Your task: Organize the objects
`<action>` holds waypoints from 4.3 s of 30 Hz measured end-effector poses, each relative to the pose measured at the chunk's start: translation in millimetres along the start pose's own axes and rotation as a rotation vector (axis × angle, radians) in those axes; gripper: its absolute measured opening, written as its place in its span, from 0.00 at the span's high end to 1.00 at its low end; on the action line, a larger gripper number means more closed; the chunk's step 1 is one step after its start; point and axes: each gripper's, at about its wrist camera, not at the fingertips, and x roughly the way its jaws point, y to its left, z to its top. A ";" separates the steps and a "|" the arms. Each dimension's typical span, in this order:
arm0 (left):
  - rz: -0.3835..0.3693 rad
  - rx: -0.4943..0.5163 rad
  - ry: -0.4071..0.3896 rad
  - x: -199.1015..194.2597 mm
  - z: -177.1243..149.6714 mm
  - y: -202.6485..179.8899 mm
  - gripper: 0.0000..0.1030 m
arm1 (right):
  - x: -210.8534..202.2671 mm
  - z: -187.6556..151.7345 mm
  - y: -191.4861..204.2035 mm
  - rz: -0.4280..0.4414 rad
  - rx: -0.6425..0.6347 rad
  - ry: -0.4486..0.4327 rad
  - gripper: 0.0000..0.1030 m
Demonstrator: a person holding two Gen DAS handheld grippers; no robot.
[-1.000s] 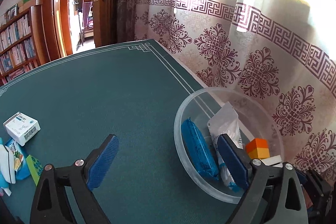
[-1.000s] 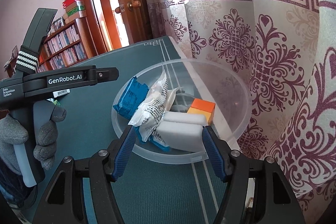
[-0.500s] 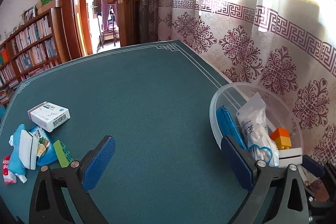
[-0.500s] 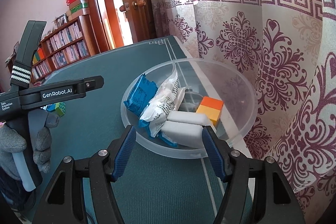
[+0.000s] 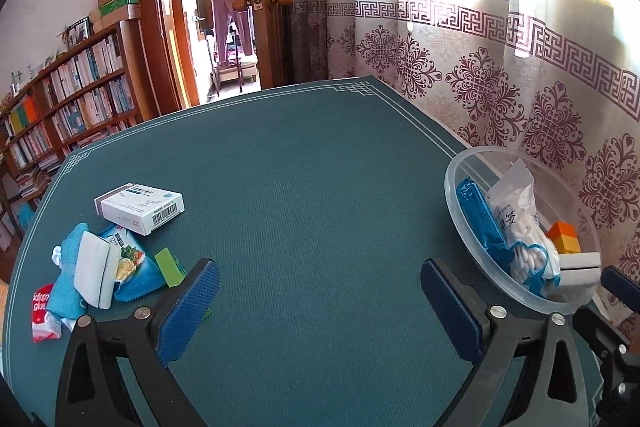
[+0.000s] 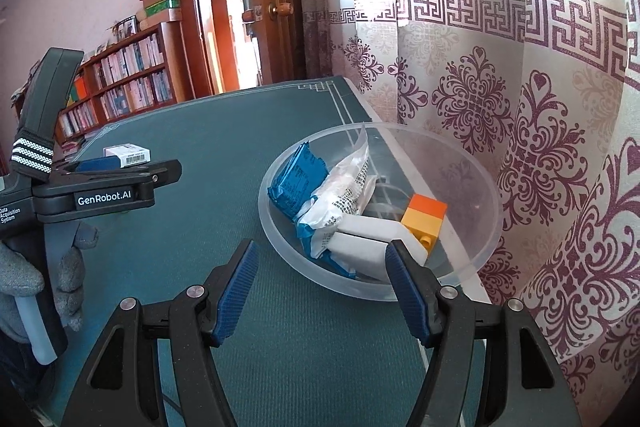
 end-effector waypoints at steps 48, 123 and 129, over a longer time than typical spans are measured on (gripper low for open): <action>0.232 -0.239 0.063 -34.6 -73.2 202.4 0.01 | 91.2 20.3 179.3 0.309 -0.138 0.174 0.35; 0.294 -0.411 0.074 -23.8 -83.5 276.2 0.40 | 160.6 47.3 236.2 0.298 -0.210 0.176 0.35; 0.275 -0.404 0.058 -26.2 -83.6 274.0 0.40 | 178.3 49.4 240.5 0.299 -0.270 0.228 0.50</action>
